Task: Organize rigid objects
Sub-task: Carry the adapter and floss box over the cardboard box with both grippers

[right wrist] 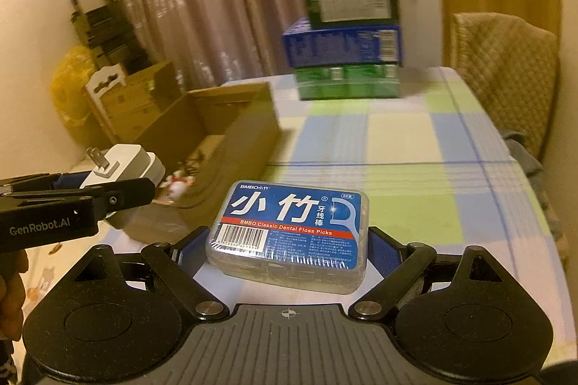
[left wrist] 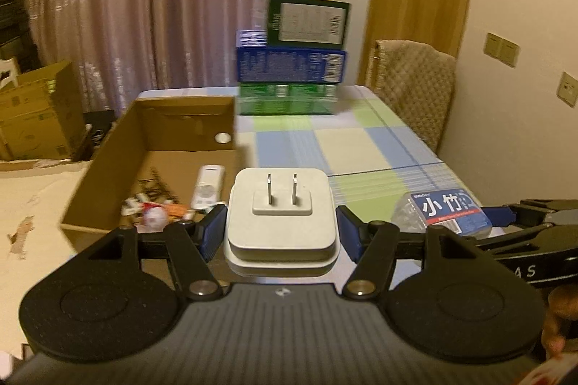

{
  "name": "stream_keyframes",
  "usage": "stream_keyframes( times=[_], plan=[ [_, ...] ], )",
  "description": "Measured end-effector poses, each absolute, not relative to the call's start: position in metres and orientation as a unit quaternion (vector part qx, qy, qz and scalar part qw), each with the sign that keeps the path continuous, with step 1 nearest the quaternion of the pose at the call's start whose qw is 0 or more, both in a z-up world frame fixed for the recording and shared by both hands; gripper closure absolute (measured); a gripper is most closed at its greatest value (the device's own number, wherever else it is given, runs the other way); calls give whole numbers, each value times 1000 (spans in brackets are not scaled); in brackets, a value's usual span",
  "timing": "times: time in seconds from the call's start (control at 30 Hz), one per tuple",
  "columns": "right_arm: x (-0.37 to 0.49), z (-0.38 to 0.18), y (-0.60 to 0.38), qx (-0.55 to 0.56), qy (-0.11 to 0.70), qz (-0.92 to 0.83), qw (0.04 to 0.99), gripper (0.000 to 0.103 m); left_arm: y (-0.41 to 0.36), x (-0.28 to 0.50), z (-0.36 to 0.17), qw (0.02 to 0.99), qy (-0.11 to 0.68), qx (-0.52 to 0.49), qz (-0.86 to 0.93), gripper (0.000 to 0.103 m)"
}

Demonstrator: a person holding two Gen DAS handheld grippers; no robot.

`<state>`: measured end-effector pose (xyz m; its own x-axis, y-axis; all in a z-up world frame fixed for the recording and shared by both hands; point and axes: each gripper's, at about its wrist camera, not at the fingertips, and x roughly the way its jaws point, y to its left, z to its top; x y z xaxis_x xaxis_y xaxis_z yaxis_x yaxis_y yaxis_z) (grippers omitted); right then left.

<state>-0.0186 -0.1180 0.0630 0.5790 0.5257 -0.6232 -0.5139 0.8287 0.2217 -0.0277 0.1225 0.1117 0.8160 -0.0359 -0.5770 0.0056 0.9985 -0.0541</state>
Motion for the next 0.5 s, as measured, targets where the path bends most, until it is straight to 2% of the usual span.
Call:
stream_keyframes(
  times=[0.5],
  plan=[
    [-13,60,10,-49,339,399,851,16,247,-33,123,949,298,-40,91,43]
  ],
)
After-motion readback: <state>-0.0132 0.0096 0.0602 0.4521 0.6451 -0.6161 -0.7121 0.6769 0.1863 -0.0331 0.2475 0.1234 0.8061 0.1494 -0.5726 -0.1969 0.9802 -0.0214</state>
